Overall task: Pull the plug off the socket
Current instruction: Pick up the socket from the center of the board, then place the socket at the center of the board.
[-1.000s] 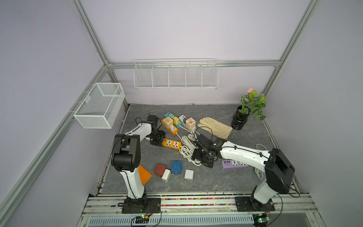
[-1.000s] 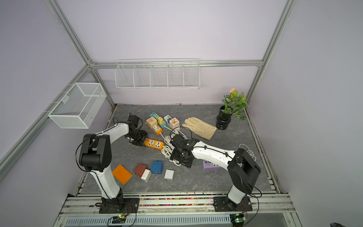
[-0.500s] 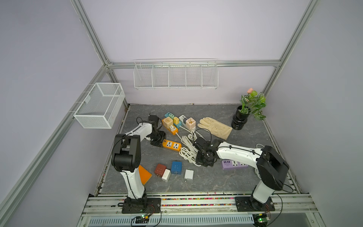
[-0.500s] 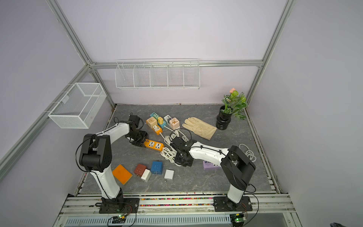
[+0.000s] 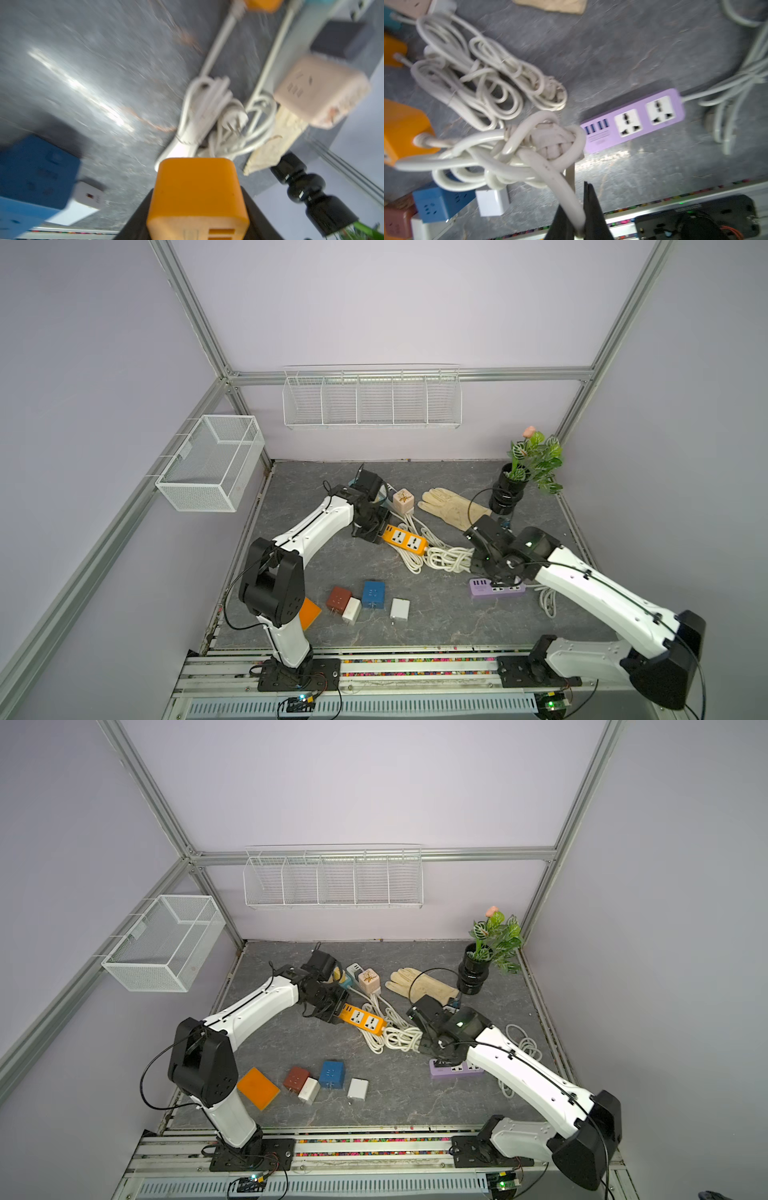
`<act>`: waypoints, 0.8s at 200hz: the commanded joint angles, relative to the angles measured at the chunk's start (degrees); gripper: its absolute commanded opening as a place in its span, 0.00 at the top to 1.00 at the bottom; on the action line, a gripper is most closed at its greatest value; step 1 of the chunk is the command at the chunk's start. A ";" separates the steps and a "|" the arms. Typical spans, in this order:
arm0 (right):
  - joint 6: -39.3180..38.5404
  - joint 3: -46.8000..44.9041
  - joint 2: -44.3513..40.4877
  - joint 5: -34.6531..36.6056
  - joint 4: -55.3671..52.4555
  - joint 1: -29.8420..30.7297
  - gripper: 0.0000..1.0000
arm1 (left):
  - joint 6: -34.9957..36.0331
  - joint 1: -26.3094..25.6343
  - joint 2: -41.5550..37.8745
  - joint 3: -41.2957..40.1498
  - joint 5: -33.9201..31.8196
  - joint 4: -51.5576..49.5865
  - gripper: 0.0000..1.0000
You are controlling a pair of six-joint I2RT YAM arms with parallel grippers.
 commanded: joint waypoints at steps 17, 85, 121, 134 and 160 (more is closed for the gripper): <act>-11.45 -1.71 -4.08 6.67 -4.96 -15.07 0.94 | -6.21 -7.30 10.97 14.04 -4.12 -0.06 1.00; -19.71 -1.63 2.99 7.84 0.41 -33.67 0.94 | -8.26 -15.21 32.21 40.81 -5.52 -5.33 1.00; -20.84 -1.37 8.64 9.87 2.75 -38.07 0.94 | -8.70 -17.32 37.00 44.49 -6.25 -6.65 0.97; -21.39 -1.10 10.24 10.46 3.68 -38.95 0.94 | -8.88 -17.74 37.71 44.35 -6.78 -6.79 0.82; -21.95 -0.65 13.69 11.95 4.76 -39.57 0.94 | -8.49 -17.72 38.92 44.26 -7.30 -6.89 0.60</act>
